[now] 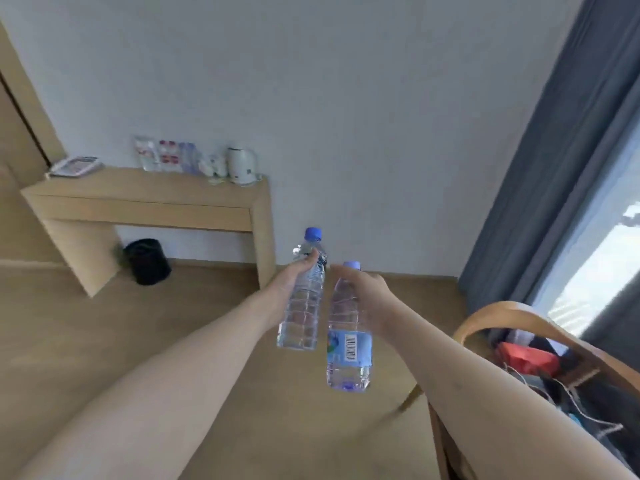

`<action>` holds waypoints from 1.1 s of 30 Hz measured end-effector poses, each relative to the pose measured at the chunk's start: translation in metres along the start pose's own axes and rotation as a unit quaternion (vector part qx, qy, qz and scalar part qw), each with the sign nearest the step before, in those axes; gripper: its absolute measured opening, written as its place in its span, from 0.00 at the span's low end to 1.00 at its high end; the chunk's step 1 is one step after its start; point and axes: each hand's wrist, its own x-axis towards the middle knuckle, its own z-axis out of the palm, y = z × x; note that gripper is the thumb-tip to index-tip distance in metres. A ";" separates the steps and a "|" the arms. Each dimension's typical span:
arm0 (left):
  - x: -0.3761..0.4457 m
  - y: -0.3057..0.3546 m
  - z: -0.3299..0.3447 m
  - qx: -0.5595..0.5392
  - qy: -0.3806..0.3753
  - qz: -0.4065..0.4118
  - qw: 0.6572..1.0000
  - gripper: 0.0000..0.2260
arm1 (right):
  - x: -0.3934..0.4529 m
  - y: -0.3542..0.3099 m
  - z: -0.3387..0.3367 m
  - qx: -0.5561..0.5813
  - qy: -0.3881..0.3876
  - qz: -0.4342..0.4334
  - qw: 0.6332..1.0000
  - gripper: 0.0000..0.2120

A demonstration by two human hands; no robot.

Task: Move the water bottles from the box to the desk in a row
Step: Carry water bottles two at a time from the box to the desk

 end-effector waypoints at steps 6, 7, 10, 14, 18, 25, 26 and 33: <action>0.040 0.045 -0.068 -0.033 0.113 -0.021 0.993 0.42 | 0.104 -0.050 0.058 -0.044 -0.082 0.002 0.996 0.16; 0.045 0.050 -0.078 -0.042 0.130 -0.022 0.990 0.43 | 0.119 -0.057 0.069 -0.047 -0.095 0.009 0.994 0.15; 0.060 0.062 -0.111 -0.068 0.196 -0.020 0.978 0.35 | 0.161 -0.072 0.105 -0.040 -0.142 0.030 0.989 0.15; 0.075 0.070 -0.160 -0.091 0.258 -0.030 0.961 0.24 | 0.205 -0.075 0.157 -0.065 -0.189 0.036 0.979 0.24; 0.097 0.071 -0.213 -0.115 0.278 -0.024 0.953 0.45 | 0.242 -0.074 0.207 -0.064 -0.228 0.062 0.970 0.21; 0.153 0.075 -0.319 -0.125 0.294 -0.017 0.948 0.40 | 0.316 -0.076 0.310 -0.084 -0.237 0.050 0.967 0.20; 0.163 0.078 -0.338 -0.117 0.295 -0.014 0.948 0.39 | 0.327 -0.078 0.327 -0.086 -0.237 0.048 0.966 0.19; 0.229 0.119 -0.479 -0.115 0.291 -0.029 0.949 0.22 | 0.409 -0.107 0.449 -0.060 -0.240 0.063 0.967 0.17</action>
